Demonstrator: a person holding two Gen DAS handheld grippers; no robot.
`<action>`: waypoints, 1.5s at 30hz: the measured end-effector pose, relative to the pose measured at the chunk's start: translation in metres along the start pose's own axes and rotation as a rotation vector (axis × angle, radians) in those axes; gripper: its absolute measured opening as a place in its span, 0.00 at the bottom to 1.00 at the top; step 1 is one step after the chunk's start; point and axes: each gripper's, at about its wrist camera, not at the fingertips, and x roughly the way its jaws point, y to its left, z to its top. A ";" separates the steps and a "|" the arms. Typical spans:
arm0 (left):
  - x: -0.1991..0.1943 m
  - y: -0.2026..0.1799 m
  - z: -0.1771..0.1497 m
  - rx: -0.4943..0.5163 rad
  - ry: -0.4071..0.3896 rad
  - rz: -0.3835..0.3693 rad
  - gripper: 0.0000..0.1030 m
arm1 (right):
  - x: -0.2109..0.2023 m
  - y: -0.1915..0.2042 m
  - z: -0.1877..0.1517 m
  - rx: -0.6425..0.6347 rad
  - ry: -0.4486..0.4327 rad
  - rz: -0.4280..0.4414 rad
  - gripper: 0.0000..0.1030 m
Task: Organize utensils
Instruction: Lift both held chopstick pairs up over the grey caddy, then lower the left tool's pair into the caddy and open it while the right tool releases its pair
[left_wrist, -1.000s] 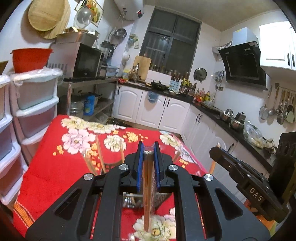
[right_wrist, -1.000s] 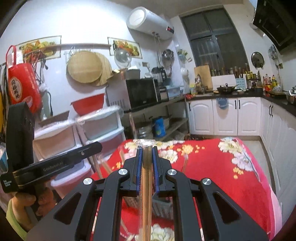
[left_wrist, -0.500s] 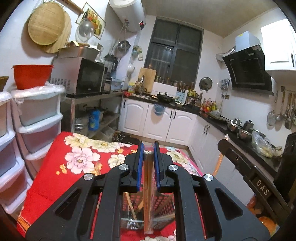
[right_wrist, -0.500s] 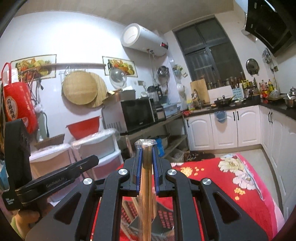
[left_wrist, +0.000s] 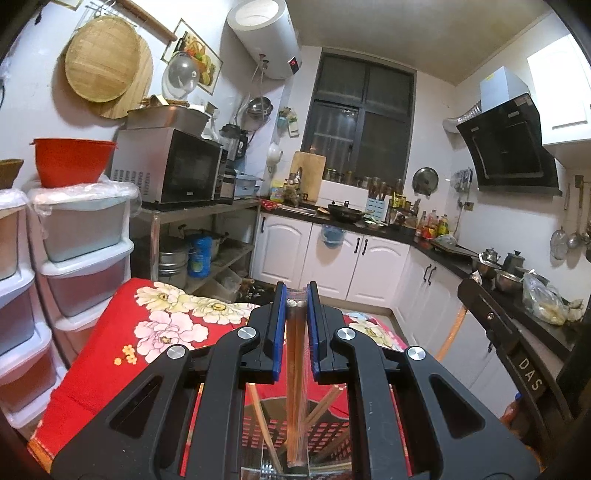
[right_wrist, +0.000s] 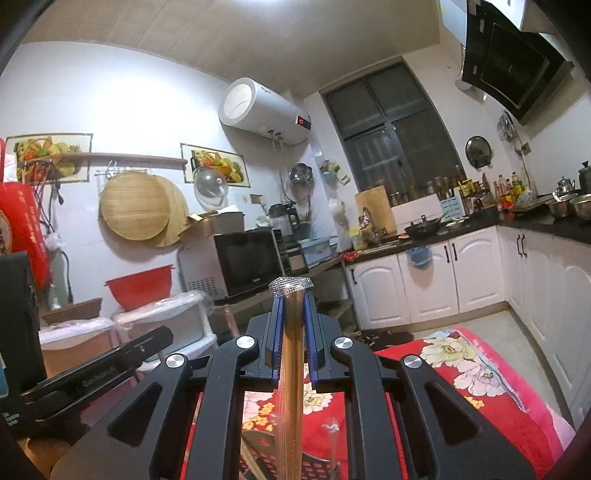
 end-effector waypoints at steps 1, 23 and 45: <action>0.002 0.000 -0.003 -0.002 0.000 0.003 0.05 | 0.002 -0.001 -0.004 -0.008 -0.003 -0.010 0.10; 0.033 0.006 -0.047 -0.019 0.048 0.004 0.05 | 0.014 0.002 -0.046 -0.145 0.067 -0.062 0.10; 0.027 0.018 -0.071 -0.014 0.155 -0.022 0.05 | 0.003 -0.007 -0.062 -0.049 0.318 -0.017 0.11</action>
